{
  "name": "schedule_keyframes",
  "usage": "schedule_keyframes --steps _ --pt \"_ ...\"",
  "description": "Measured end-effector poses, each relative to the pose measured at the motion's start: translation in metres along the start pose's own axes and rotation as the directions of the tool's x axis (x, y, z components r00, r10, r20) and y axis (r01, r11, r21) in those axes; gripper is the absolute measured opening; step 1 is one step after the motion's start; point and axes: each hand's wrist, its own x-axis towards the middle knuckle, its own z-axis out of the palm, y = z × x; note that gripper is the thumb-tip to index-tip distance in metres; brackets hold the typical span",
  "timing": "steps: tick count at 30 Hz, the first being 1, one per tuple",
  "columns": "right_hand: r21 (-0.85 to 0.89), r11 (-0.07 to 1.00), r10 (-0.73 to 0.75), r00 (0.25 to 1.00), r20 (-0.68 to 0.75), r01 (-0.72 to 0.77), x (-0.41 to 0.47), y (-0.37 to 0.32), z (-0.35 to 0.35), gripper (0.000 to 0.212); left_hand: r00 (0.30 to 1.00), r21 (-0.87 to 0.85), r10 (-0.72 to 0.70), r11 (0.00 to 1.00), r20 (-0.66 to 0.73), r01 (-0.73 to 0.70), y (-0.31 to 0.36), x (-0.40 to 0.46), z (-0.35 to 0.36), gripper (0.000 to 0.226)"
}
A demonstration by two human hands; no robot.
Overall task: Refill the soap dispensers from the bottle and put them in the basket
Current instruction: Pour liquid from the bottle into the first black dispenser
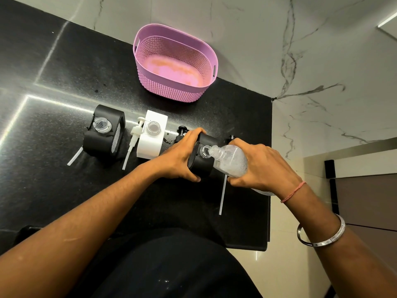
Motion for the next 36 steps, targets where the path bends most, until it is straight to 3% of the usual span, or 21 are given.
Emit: schedule_keyframes --steps 9,14,23,28,36 --pt "-0.004 1.0 0.002 1.0 -0.006 -0.002 0.001 -0.001 -0.001 0.076 1.0 0.01 0.006 1.0 -0.014 -0.006 -0.001 0.001 0.0 0.124" --pt "-0.002 1.0 0.0 1.0 0.004 0.0 0.001 -0.001 -0.001 0.076 1.0 -0.009 -0.022 1.0 0.0 0.022 0.0 -0.003 0.004 0.141" --pt "-0.009 1.0 -0.002 1.0 0.003 0.002 0.0 -0.002 0.001 0.076 0.994 -0.029 -0.026 0.999 -0.111 0.023 0.007 -0.007 0.018 0.159" --pt "-0.004 1.0 -0.005 1.0 0.009 0.005 0.0 -0.002 -0.001 0.075 0.977 -0.004 0.014 1.0 -0.214 -0.015 0.014 -0.009 0.016 0.139" --pt "-0.004 1.0 0.0 1.0 0.009 0.0 -0.001 -0.004 -0.003 0.075 0.981 -0.002 0.03 1.0 -0.19 -0.031 0.013 -0.008 0.013 0.127"
